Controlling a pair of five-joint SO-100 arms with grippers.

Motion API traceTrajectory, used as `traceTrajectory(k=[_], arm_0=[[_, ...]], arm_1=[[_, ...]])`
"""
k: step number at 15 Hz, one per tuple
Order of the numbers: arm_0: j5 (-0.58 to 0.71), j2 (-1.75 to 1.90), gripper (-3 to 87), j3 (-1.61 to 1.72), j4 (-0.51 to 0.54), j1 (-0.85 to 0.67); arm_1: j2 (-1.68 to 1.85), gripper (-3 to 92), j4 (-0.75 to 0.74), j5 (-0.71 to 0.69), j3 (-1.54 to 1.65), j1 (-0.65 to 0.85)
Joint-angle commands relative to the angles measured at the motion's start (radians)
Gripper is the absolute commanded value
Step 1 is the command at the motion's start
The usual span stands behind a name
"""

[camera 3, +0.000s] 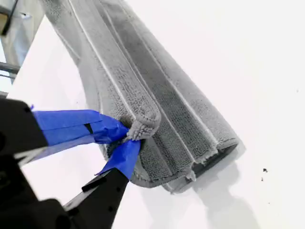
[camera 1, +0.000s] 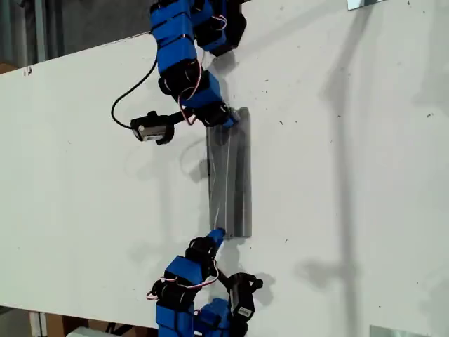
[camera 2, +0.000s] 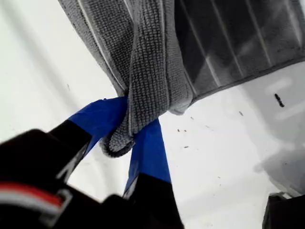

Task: Grasp corners of a square towel and fold twice.

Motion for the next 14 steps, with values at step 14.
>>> traceTrajectory(k=[14], arm_0=[[0.244, -0.336, -0.4, -0.212, 0.169, -0.307]], arm_1=[[0.067, -0.2, -0.083, -0.288, 0.252, 0.416]])
